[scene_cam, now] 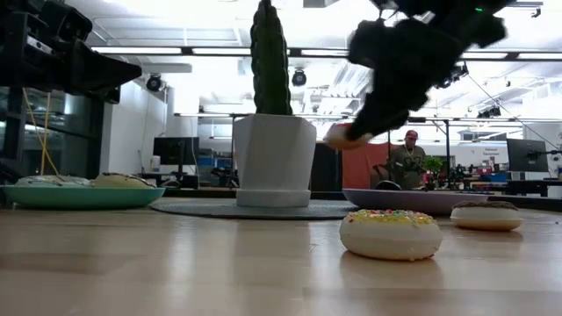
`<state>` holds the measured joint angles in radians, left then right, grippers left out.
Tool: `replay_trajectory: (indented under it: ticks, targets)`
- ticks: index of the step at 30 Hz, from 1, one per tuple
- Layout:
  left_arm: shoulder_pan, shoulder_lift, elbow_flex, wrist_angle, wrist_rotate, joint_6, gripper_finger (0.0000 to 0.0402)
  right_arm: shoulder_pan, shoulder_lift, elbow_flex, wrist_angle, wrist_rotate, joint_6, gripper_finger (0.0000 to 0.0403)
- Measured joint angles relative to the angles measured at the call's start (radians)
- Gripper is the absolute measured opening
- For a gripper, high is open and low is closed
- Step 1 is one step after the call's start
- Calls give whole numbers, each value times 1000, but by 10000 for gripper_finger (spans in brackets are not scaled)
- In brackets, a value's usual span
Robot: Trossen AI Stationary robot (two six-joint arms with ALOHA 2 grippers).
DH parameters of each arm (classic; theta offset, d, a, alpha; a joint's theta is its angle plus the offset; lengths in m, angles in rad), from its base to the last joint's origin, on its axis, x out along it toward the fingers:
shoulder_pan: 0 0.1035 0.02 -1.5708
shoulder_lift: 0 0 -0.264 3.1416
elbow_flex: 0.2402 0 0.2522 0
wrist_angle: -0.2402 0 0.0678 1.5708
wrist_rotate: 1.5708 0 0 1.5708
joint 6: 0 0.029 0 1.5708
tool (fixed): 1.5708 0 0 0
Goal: Pick & Place donuts
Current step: Put the small orange donut on the purple plate
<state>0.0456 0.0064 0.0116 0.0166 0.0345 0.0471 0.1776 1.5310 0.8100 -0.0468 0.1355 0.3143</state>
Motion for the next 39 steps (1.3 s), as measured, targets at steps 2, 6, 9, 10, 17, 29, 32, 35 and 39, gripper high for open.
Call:
replay_trajectory:
  ticks: [2,6,9,10,17,29,32,35,39]
  targets:
    - [0,0,0,0,0,0,1,-1,-59,-56,-7,17,22,172]
    - [0,0,0,0,0,0,1,-18,-158,-148,-18,31,30,174]
    - [0,0,0,0,0,0,1,-45,-209,-201,-34,31,30,173]
    - [0,0,0,0,0,0,1,-56,-226,-218,-41,31,30,172]
    - [0,0,0,0,0,0,1,-162,-258,-269,-70,31,25,175]
    - [0,0,0,0,-1,0,1,-290,-233,-269,-68,92,18,180]
    - [0,0,0,0,-1,0,1,-308,-179,-265,-52,55,14,182]
    - [0,0,0,-1,-1,0,1,-317,-125,-250,-31,31,-8,181]
    - [0,0,0,0,-1,0,1,-324,-76,-232,3,53,-9,187]
